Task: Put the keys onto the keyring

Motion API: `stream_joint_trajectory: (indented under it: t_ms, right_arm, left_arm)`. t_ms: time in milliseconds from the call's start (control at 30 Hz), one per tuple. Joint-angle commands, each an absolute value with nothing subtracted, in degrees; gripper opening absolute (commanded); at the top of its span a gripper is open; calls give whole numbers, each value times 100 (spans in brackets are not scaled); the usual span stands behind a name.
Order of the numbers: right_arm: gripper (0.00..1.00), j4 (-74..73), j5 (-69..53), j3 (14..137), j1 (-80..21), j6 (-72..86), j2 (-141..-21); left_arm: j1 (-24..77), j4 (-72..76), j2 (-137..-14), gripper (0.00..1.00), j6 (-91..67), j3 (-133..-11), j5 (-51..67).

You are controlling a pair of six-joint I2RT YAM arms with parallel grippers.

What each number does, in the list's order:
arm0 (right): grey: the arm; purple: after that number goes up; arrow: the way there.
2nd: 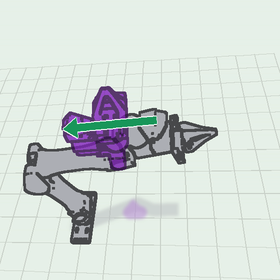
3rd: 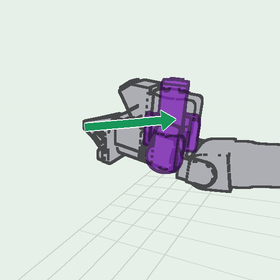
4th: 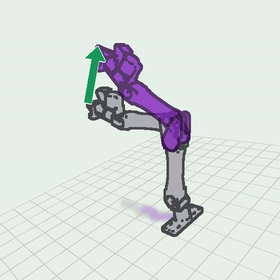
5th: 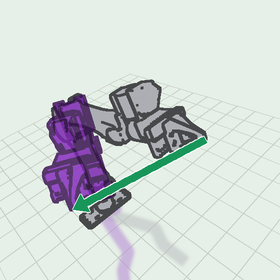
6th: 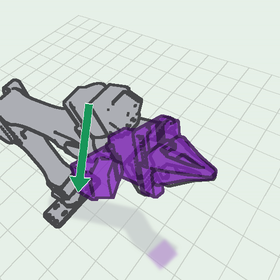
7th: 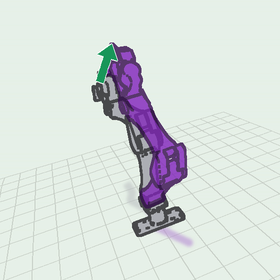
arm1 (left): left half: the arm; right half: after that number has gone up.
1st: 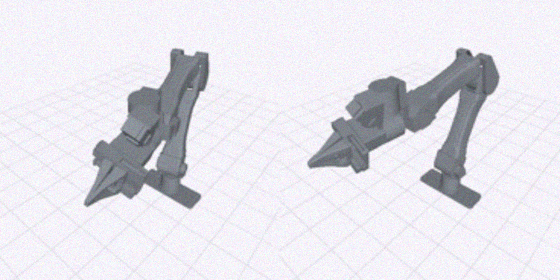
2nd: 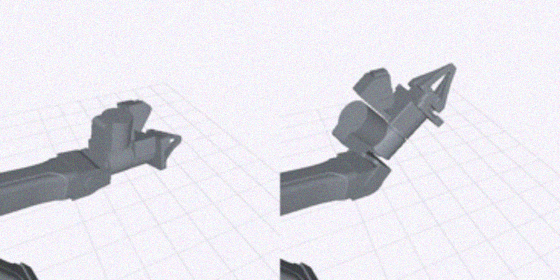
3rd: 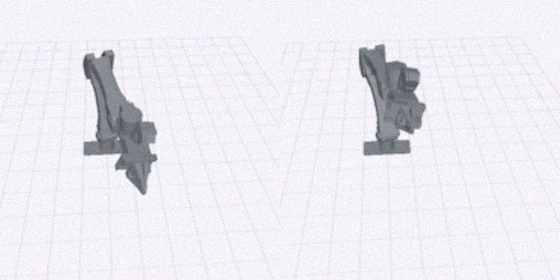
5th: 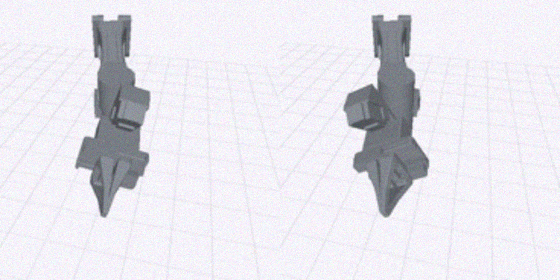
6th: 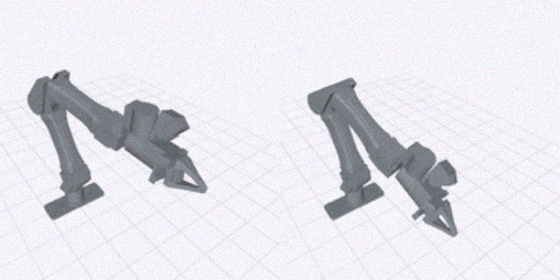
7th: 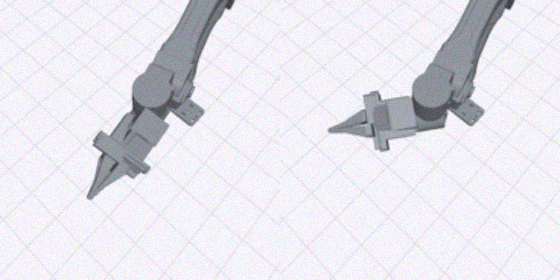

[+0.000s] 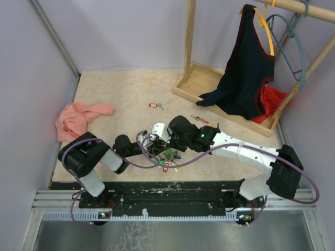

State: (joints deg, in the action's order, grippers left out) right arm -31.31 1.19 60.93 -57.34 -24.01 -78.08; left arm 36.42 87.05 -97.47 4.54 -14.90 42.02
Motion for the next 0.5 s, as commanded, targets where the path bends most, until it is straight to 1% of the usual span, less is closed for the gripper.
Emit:
stream_joint_trajectory:
  t_ms: [0,167,367,467]
  right_arm:
    - [0,-2840,65,6521,-5827,-2312,-7794]
    - [0,-2853,275,6506,-5826,-2146,-7875]
    - [0,-2725,123,6423,-5832,-1906,-7886]
    - [0,-2629,152,6319,-5829,-1773,-7856]
  left_arm:
    - [3630,10257,-9793,31,333,-1632,4320]
    - [3647,10257,-9680,37,255,-1577,4341]
    - [3691,10257,-9622,41,238,-1474,3940]
    - [3700,10257,-9570,42,232,-1463,3886]
